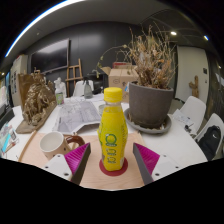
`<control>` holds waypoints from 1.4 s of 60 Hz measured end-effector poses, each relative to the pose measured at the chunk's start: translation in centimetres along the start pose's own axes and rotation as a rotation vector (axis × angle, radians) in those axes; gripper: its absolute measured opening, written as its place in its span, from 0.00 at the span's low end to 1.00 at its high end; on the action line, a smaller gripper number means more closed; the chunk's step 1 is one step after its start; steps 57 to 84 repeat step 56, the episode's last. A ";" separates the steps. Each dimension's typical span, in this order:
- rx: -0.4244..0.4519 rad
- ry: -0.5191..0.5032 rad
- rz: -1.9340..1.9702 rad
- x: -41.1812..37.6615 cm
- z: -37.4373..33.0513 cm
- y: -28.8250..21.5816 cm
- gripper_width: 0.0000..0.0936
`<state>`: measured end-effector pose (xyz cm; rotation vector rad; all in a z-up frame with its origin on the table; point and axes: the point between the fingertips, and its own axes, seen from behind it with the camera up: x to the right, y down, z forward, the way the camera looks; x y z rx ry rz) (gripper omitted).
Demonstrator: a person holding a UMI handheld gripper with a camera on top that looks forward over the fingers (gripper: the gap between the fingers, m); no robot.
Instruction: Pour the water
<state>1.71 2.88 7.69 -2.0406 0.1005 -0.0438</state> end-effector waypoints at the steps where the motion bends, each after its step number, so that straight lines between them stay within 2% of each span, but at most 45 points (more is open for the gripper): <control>1: -0.001 0.001 -0.003 -0.1 -0.6 -0.1 0.92; 11: -0.034 0.034 -0.027 -2.0 -8.6 -1.4 0.92; 27: -0.080 0.058 -0.056 -6.6 -25.5 -1.2 0.92; 40: -0.062 0.072 -0.061 -9.0 -34.5 -0.7 0.92; 53: -0.077 0.104 -0.031 -8.5 -37.6 0.3 0.92; 84: -0.080 0.111 -0.039 -8.3 -37.7 0.4 0.92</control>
